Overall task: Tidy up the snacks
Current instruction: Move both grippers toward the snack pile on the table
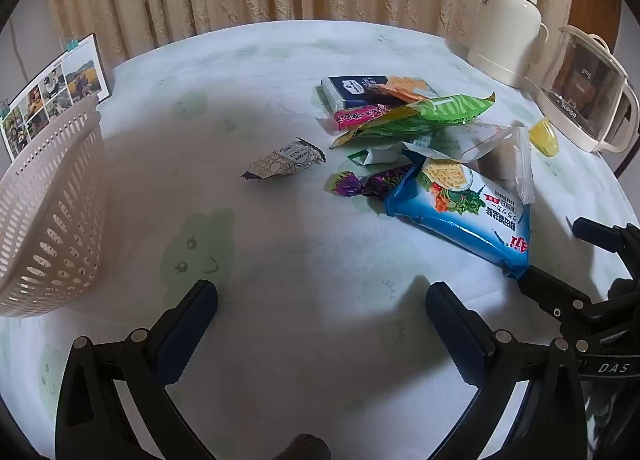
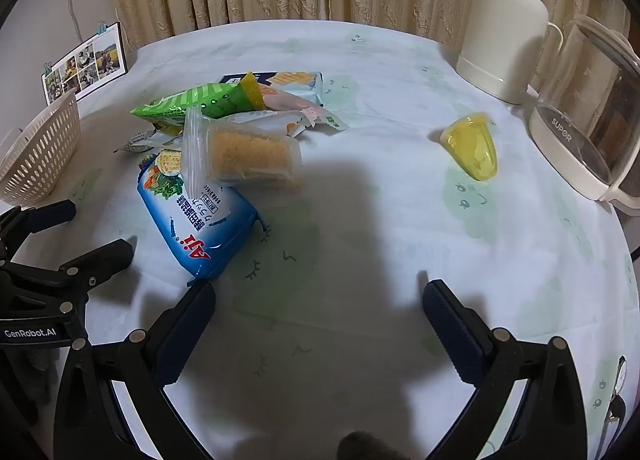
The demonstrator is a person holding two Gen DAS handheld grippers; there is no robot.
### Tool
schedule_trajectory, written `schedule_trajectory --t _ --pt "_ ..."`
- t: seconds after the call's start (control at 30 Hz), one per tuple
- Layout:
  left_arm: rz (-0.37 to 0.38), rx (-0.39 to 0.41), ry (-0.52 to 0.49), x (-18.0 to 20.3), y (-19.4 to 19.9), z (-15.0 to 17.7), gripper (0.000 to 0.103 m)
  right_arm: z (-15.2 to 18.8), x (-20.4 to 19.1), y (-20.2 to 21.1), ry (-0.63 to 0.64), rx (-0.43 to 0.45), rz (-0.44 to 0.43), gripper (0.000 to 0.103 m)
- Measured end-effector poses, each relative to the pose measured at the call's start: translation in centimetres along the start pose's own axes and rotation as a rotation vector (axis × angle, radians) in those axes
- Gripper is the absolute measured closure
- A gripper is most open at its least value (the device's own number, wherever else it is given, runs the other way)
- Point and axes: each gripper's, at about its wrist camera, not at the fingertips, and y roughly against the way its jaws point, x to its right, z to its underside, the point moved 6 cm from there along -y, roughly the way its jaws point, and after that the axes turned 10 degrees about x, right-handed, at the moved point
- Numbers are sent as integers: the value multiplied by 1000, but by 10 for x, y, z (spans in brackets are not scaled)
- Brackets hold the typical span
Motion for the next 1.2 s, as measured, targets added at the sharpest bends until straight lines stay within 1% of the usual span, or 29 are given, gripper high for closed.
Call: schedule_trajectory --t 0.33,0.6,1.03,1.2 --pt "6 -8 -5 2 -1 1 0 0 0 0 -1 2 -2 0" --pt "24 -21 -20 -1 2 1 0 0 0 0 -3 1 -2 0" --pt "24 -15 -19 2 3 2 0 2 1 -1 -8 -1 3 0" --pt "41 -5 -3 1 6 2 0 2 2 -1 -6 -4 3 0"
